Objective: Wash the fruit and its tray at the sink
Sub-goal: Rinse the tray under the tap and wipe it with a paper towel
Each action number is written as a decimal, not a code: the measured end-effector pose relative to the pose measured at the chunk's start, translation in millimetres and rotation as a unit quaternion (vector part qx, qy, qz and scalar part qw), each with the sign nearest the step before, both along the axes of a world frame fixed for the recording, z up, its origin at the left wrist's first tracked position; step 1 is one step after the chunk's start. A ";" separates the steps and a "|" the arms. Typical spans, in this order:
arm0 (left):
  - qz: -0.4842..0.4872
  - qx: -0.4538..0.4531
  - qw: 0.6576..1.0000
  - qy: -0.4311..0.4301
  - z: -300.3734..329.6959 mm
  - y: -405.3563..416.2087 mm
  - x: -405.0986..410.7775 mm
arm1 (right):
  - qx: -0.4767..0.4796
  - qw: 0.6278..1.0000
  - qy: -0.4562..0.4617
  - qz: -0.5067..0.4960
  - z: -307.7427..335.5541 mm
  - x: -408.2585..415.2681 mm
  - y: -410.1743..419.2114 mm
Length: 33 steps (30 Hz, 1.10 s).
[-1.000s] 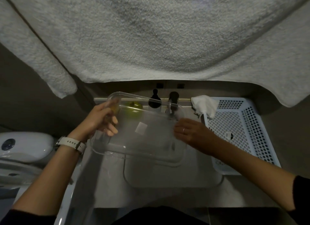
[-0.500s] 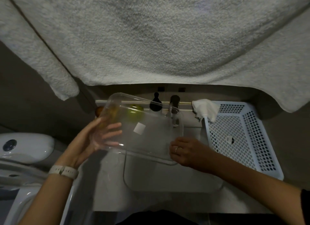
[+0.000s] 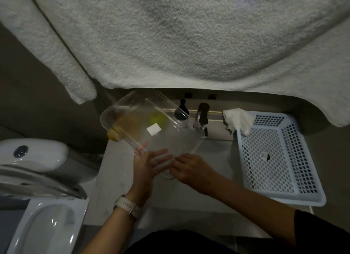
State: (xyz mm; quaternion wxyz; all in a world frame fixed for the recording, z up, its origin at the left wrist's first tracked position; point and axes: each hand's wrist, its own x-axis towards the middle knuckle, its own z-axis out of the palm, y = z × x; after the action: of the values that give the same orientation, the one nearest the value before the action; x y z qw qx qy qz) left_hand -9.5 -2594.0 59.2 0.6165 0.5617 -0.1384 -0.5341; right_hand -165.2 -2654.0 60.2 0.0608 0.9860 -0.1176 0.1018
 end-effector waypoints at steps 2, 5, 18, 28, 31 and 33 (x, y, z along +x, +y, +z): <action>0.006 0.028 1.000 -0.002 2.6 -4.0 1.8 | 0.014 1.000 0.013 -0.006 -1.1 -3.5 -4.1; -0.022 0.067 0.997 -0.024 8.2 -7.8 17.5 | 0.034 0.998 0.021 -0.041 -2.0 -23.1 -22.8; -0.304 0.130 0.943 -0.021 24.5 -16.5 66.3 | -0.059 0.996 0.068 0.030 -0.1 -53.5 -97.4; -0.285 0.106 0.953 -0.019 14.5 -26.7 77.1 | -0.083 0.996 0.018 0.012 0.2 -43.5 -78.4; -0.259 0.107 0.959 -0.029 14.3 -30.1 89.8 | -0.066 0.997 0.019 0.032 -16.6 -42.6 -49.0; -0.281 0.110 0.953 -0.028 15.8 -29.4 95.3 | -0.065 0.996 0.012 0.053 -18.0 -40.1 -50.1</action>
State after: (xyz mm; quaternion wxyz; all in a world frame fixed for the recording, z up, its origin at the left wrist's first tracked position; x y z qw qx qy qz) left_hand 85.8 -2623.4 75.1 0.3714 0.5790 -0.2479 -0.6821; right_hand -205.4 -2704.0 42.2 0.1207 0.9860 -0.0573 0.1000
